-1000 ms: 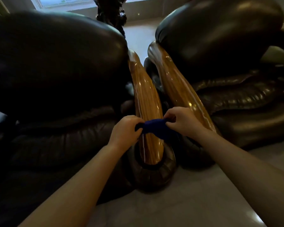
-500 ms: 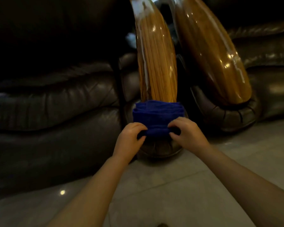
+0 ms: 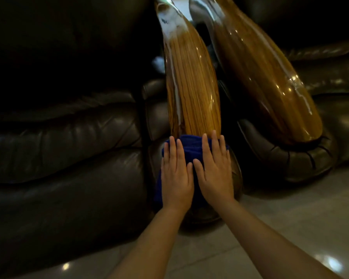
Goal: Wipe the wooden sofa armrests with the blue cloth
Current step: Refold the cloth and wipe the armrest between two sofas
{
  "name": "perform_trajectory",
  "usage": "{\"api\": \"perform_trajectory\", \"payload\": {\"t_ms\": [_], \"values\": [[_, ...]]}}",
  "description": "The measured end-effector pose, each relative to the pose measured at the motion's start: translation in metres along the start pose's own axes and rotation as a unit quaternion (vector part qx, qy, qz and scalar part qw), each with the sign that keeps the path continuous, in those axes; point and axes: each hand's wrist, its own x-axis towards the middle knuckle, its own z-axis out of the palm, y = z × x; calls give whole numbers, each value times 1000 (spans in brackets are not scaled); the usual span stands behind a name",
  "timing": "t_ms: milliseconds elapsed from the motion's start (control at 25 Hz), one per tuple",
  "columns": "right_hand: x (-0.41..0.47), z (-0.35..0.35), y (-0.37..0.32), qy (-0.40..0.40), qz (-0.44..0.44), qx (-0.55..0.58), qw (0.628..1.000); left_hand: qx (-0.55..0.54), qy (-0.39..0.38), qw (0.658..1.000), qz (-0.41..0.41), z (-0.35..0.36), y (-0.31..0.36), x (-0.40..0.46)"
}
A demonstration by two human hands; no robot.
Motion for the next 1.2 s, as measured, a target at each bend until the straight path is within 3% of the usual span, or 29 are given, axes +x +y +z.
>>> {"api": "perform_trajectory", "payload": {"t_ms": [120,400,720,1040,1200], "values": [[6,6,4,43,-13,-5,999,-10,42,999,16,6,-3,8],[40,-5,-9,53,4,-17,998,-18,61,998,24,-1,6,43],[124,-23,-17,51,0,-57,997,123,81,989,21,-15,21,128],[222,-36,-20,54,-18,-53,997,95,92,991,8,-30,33,220],[217,-38,-17,44,-19,-25,999,24,112,993,-1,-35,30,215]]}}
